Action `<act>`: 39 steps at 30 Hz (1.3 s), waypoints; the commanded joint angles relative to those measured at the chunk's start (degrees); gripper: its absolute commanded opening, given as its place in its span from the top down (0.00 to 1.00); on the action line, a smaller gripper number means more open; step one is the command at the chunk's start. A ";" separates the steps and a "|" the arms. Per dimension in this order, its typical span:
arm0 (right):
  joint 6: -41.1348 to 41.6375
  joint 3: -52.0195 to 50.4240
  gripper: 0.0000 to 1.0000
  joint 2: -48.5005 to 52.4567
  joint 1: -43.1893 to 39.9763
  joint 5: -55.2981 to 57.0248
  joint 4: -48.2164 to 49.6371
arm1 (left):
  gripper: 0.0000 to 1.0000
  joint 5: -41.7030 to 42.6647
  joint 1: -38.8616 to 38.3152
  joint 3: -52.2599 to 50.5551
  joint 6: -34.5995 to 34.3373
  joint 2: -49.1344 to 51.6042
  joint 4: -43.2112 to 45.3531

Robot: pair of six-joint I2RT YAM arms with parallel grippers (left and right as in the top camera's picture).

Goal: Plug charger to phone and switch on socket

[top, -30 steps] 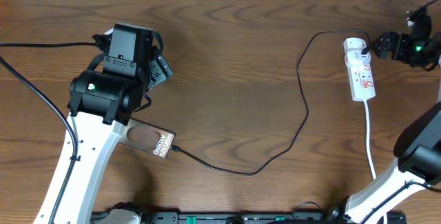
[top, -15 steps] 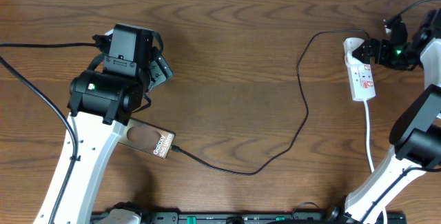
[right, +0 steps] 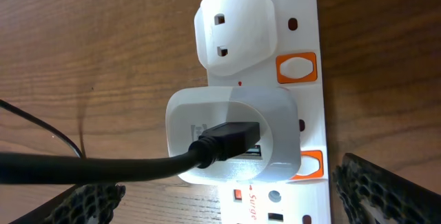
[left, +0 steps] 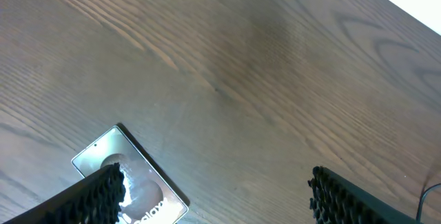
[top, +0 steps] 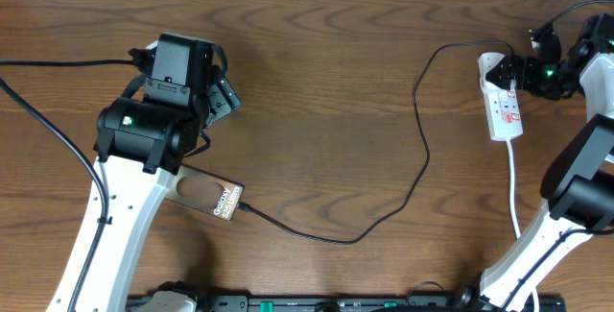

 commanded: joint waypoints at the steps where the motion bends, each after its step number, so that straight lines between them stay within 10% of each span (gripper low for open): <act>1: 2.34 0.94 0.01 0.68 0.94 -0.35 0.04 | 0.15 -0.94 -0.11 0.70 -0.72 0.31 -0.15; 39: 7.82 -0.79 0.10 0.90 4.22 4.76 -1.55 | 0.15 -0.92 -0.11 0.70 -0.72 0.31 -0.24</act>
